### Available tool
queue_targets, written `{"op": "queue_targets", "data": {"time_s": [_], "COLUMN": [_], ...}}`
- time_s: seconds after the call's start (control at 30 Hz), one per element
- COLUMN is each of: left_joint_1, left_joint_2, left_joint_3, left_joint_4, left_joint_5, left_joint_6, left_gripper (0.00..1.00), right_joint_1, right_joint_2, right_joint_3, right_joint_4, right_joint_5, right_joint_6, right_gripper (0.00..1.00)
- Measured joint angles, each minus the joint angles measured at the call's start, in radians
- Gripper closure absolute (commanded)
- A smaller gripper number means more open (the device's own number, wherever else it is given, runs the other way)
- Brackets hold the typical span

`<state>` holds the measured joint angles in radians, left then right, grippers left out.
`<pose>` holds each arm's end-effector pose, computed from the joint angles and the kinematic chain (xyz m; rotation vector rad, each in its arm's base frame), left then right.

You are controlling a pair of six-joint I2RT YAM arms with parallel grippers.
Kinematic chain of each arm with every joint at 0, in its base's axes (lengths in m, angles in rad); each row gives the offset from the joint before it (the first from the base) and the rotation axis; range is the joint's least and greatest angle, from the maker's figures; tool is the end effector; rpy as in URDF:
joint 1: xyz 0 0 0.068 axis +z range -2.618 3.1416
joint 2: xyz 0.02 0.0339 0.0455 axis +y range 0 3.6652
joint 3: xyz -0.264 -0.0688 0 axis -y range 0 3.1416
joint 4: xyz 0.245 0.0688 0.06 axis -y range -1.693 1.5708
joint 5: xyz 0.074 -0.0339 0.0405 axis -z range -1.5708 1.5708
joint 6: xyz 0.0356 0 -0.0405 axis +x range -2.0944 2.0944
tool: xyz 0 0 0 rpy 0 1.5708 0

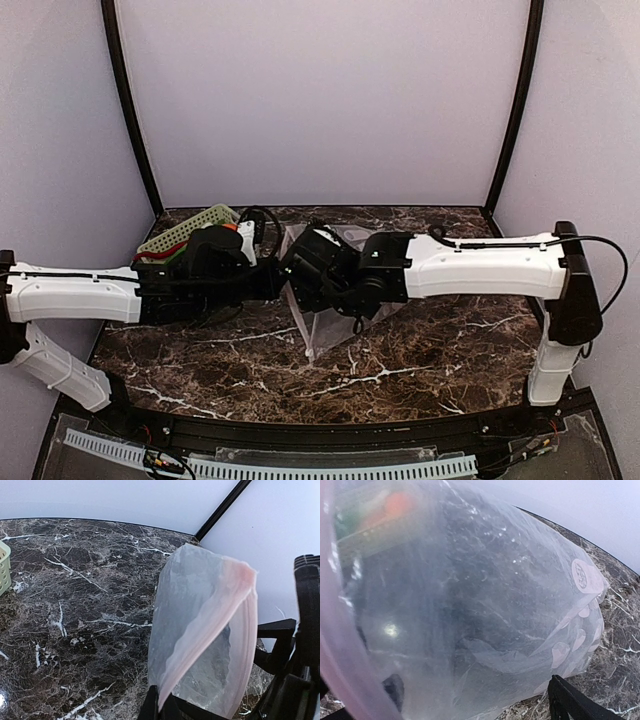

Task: Place the food in the zip-top bag and seal the zipper
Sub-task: Open the zipper food storage bag at the center of the board.

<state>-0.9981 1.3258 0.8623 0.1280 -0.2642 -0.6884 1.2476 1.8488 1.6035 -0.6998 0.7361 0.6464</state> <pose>0.1727 -0.2507 0.2781 0.1212 1.9926 -0.8787 0.1508 0.3750 0.2847 -0.3892 2.1820 0.0820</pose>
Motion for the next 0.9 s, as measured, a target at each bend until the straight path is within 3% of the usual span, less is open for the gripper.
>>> {"op": "queue_targets", "data": {"time_s": [0.07,0.23,0.53,0.9], "left_joint_1": [0.000,0.000,0.000,-0.013], "left_joint_2": [-0.005,-0.021,-0.068,-0.013], "left_joint_3": [-0.001,-0.001,-0.002,0.014], "left_joint_4": [0.005,0.000,-0.171,-0.233], "left_joint_5": [0.002,-0.012,-0.210,-0.237], "left_joint_6": [-0.001,0.007,0.081,0.166], "left_gripper": [0.99,0.99,0.99,0.99], "right_joint_1": [-0.001,-0.019,-0.051,-0.056], "right_joint_2": [0.020,0.065,-0.011,-0.151], "right_joint_3": [0.009,0.036,-0.011,-0.071], "right_joint_4": [-0.019,-0.095,-0.214,-0.158], "right_joint_5": [0.029,0.077,0.089,-0.089], "right_joint_6": [0.015,0.060,0.097,0.007], "right_gripper": [0.03,0.19,0.47,0.54]}}
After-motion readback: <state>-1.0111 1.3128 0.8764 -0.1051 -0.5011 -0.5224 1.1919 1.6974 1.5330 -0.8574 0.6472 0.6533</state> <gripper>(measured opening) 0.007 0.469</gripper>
